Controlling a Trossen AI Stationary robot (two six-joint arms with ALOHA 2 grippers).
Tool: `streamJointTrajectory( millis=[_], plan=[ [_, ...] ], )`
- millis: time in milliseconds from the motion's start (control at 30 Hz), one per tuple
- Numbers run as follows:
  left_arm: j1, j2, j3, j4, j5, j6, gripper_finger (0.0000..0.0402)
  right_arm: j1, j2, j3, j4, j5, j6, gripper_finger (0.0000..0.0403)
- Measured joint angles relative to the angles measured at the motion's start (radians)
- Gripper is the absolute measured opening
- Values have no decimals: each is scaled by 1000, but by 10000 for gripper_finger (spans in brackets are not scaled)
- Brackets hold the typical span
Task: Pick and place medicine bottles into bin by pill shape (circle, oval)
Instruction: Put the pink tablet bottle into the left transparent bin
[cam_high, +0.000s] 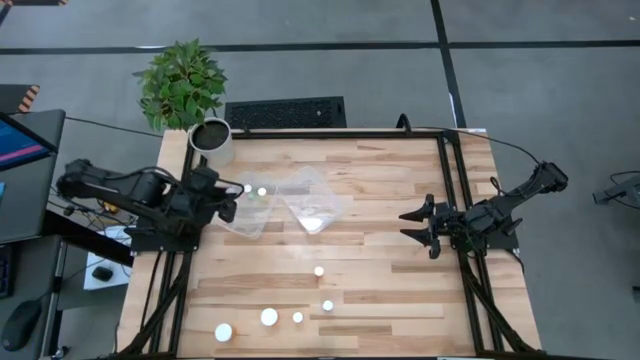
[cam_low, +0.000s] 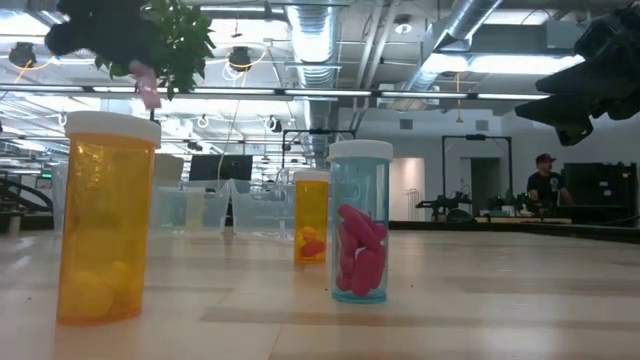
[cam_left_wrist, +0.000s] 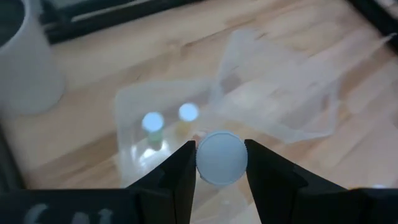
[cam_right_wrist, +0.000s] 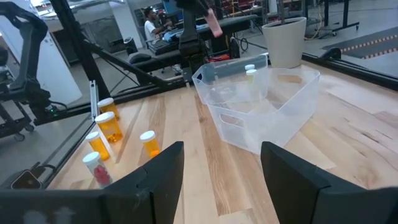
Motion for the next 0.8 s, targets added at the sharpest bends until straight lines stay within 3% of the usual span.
streamJointTrajectory(
  millis=[300,800],
  plan=[
    [86,43,-136,39,107,7,120,0,0,0,0,0,-1,226],
    [301,328,-141,133,202,254,120,0,0,0,0,0,0,226]
  ],
)
